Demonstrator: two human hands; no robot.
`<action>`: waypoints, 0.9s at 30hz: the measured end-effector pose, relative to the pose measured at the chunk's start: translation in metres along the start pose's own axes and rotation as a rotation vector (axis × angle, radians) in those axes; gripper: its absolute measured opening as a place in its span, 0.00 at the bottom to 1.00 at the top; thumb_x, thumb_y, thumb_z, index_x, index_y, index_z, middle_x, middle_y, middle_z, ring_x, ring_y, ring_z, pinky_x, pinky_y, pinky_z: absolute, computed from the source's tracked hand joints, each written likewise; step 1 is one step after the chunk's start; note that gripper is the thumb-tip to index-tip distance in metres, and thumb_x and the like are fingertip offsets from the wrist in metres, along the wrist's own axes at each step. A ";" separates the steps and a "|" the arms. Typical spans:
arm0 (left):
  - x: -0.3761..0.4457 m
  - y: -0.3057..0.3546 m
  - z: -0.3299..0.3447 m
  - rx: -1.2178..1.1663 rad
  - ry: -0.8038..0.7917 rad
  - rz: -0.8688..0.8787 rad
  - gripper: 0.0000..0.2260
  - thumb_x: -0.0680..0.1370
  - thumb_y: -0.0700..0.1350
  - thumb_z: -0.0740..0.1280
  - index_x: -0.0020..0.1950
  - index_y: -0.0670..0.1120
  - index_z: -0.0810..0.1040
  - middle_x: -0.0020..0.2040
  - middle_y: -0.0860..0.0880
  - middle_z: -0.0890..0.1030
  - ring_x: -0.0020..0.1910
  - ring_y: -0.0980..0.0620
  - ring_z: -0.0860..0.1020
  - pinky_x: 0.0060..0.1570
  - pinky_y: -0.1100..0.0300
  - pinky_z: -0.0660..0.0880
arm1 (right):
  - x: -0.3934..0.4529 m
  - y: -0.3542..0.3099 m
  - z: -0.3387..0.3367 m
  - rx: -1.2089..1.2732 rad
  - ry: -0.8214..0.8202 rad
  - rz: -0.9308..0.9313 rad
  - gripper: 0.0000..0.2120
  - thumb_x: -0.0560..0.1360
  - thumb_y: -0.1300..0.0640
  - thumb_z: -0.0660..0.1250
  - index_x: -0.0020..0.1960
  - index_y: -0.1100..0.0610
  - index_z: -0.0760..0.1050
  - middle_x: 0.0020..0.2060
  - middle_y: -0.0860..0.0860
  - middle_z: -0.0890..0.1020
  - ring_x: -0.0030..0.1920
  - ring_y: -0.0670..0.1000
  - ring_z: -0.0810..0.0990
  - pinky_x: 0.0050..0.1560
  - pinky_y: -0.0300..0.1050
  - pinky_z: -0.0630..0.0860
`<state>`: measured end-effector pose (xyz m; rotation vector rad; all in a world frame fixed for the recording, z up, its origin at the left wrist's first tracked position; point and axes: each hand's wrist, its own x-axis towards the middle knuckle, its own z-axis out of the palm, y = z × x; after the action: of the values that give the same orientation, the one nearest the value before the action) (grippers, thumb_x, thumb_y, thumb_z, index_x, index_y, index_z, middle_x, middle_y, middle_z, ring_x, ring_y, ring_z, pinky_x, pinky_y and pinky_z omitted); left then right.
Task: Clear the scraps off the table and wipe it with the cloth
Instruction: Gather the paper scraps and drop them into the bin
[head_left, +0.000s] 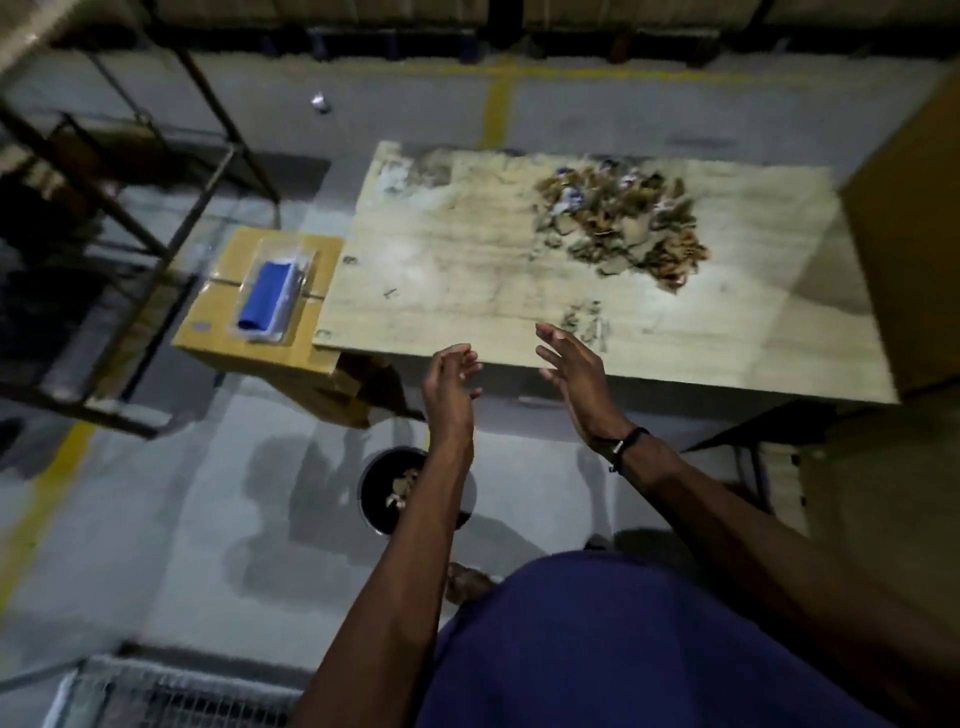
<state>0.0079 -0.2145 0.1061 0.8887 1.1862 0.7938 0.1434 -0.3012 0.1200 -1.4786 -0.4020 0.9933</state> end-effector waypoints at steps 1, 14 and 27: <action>-0.002 -0.001 0.013 0.003 -0.016 0.009 0.10 0.86 0.42 0.60 0.55 0.47 0.81 0.49 0.50 0.84 0.48 0.52 0.83 0.41 0.58 0.75 | 0.001 -0.004 -0.014 0.006 0.026 -0.005 0.14 0.87 0.50 0.58 0.68 0.49 0.77 0.72 0.49 0.77 0.72 0.52 0.75 0.68 0.51 0.71; -0.001 -0.029 0.203 0.299 -0.201 0.109 0.05 0.83 0.47 0.65 0.52 0.50 0.80 0.51 0.50 0.84 0.55 0.48 0.83 0.48 0.54 0.74 | 0.031 -0.032 -0.227 0.064 0.297 -0.063 0.15 0.87 0.48 0.59 0.71 0.47 0.76 0.75 0.49 0.74 0.76 0.53 0.71 0.72 0.55 0.70; 0.098 -0.020 0.281 0.742 -0.376 0.274 0.09 0.80 0.44 0.70 0.59 0.44 0.79 0.58 0.46 0.81 0.57 0.43 0.80 0.50 0.55 0.72 | 0.119 -0.055 -0.259 -0.216 0.290 -0.106 0.17 0.86 0.50 0.63 0.73 0.46 0.75 0.73 0.46 0.76 0.60 0.44 0.78 0.57 0.35 0.75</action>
<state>0.3039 -0.1801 0.0852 1.7572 1.0317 0.3525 0.4264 -0.3656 0.1006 -1.7487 -0.3815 0.6540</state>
